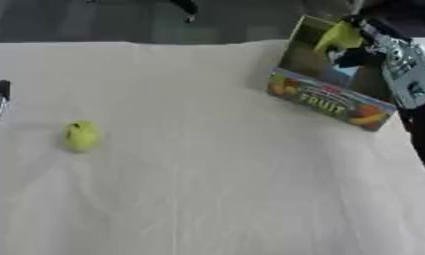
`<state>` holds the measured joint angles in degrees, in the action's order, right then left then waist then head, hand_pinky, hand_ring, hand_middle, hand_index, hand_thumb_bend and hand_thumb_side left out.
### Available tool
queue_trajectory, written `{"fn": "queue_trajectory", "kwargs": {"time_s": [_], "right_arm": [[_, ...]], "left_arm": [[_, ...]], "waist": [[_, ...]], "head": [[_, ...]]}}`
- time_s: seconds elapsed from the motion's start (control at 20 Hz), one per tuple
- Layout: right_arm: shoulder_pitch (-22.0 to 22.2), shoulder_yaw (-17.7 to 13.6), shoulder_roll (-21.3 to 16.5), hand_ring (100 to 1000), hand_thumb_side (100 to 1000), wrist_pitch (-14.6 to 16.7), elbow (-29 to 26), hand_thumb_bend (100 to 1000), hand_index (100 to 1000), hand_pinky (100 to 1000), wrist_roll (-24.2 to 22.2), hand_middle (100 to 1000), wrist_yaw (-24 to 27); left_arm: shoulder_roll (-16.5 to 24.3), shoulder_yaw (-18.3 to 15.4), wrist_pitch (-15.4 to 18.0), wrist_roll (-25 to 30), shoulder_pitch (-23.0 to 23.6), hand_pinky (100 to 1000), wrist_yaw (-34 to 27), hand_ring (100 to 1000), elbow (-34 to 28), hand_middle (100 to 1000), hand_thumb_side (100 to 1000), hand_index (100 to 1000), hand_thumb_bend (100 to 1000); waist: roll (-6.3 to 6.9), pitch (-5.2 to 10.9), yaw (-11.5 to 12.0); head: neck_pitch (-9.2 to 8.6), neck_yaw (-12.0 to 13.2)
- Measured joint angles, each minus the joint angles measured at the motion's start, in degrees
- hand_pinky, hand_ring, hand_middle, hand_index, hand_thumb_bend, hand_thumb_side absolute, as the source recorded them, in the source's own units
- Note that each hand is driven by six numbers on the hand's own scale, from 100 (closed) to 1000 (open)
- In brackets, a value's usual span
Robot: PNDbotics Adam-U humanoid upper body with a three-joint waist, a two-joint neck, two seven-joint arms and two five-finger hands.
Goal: Pick up the objects with one hand, pass them to the other hand, and then place them into the box on the other side of the table.
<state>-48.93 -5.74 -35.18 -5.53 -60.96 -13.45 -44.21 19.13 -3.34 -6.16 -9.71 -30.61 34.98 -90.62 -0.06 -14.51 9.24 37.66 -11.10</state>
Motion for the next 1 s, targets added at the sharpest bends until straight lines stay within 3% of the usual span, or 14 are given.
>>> {"fn": "queue_trajectory", "kwargs": {"time_s": [0.05, 0.25, 0.5, 0.8, 1.0], "right_arm": [[0.0, -0.04, 0.0, 1000, 385, 0.06, -0.13, 188, 949, 1000, 0.19, 843, -0.34], [0.01, -0.19, 0.0, 1000, 388, 0.19, -0.66, 272, 961, 1000, 1.33, 842, -1.66], [0.02, -0.19, 0.0, 1000, 425, -0.04, -1.94, 233, 966, 1000, 2.42, 849, -2.45], [0.0, -0.19, 0.0, 1000, 380, -0.99, -2.21, 241, 973, 1000, 3.37, 848, -2.21], [-0.02, -0.19, 0.0, 1000, 282, -1.03, -2.49, 208, 974, 1000, 3.42, 835, -1.04]], "left_arm": [[0.0, 0.0, -0.04, -0.05, 0.05, 725, -0.05, 705, 0.0, 622, 299, 796, 452], [0.0, -0.01, -0.14, -0.17, 0.08, 741, -0.09, 705, 0.0, 621, 298, 796, 443], [0.0, -0.01, -0.16, -0.19, 0.08, 747, -0.09, 704, 0.0, 619, 290, 794, 434], [0.0, -0.01, -0.16, -0.19, 0.08, 749, -0.08, 703, 0.0, 617, 295, 793, 436], [0.0, -0.01, -0.23, -0.26, 0.07, 747, -0.07, 701, 0.0, 615, 292, 792, 436]], "waist": [[0.0, -0.02, 0.0], [-0.03, -0.03, 0.01], [-0.13, -0.03, 0.12], [-0.19, -0.03, 0.24], [-0.22, -0.03, 0.25]], "head": [[0.01, 0.08], [0.27, 0.31], [0.53, 0.45], [0.56, 0.67], [0.58, 0.86]]}}
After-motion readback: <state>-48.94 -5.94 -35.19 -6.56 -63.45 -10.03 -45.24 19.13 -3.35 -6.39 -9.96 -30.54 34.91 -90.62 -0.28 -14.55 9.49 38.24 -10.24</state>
